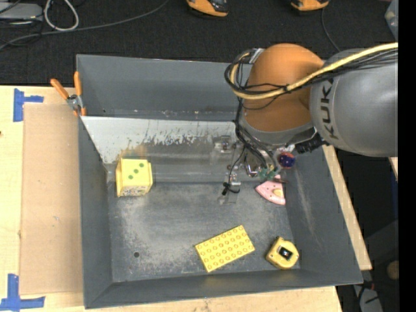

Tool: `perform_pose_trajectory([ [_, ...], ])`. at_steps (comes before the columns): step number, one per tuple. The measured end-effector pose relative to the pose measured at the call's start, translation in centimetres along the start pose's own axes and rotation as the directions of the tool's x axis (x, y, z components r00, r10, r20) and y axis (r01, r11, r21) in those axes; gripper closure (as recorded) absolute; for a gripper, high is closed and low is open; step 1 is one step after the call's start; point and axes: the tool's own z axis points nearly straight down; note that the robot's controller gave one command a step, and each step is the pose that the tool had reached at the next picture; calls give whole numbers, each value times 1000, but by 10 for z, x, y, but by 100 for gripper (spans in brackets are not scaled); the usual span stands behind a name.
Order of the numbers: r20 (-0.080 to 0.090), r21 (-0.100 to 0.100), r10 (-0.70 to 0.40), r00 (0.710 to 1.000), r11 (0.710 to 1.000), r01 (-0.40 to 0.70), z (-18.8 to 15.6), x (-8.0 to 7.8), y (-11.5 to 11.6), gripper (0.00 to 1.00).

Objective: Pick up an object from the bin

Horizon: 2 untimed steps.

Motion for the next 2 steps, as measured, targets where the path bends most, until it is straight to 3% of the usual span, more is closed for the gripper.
perform_pose_trajectory([
  [1, 8, 0, 1, 1000, 1000, -1, -5, -1, 0, 0],
  [2, 8, 1, -160, 987, 987, 160, 61, 33, -23, 0],
])
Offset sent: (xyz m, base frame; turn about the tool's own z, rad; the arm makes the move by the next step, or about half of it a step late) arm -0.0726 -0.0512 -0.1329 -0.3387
